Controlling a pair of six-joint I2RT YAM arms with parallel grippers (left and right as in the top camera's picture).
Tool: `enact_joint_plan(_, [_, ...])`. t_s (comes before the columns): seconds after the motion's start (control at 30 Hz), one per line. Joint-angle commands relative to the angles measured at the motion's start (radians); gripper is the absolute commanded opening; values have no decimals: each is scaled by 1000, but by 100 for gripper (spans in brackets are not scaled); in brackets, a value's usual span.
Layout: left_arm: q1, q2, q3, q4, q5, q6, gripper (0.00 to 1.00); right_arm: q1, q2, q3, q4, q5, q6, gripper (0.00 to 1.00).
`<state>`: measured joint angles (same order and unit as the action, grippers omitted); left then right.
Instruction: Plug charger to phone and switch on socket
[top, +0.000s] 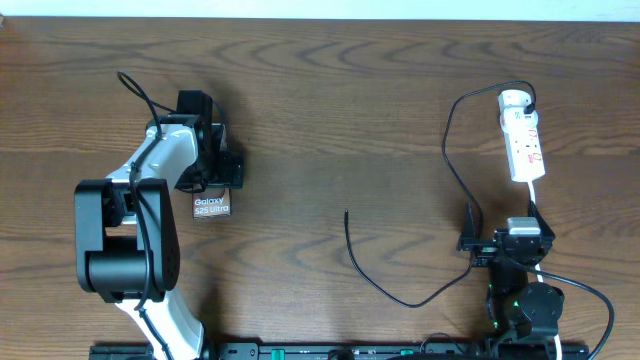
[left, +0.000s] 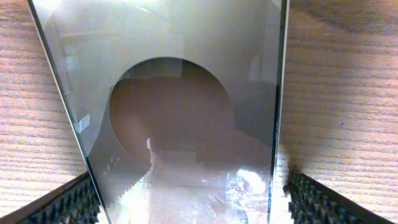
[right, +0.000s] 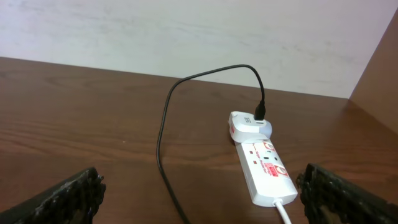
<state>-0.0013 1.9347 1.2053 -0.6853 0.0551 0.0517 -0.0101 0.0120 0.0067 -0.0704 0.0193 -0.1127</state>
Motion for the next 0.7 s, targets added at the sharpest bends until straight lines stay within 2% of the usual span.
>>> enact_joint_plan(0.0, [-2, 13, -24, -8, -19, -1, 87, -7, -5, 0, -4, 7, 11, 99])
enact_joint_plan(0.47, [-2, 13, -24, -8, -19, -1, 81, -7, -5, 0, -4, 7, 11, 99])
enact_joint_plan(0.67, [-2, 13, -24, -9, -19, -1, 72, -7, -5, 0, -4, 7, 11, 99])
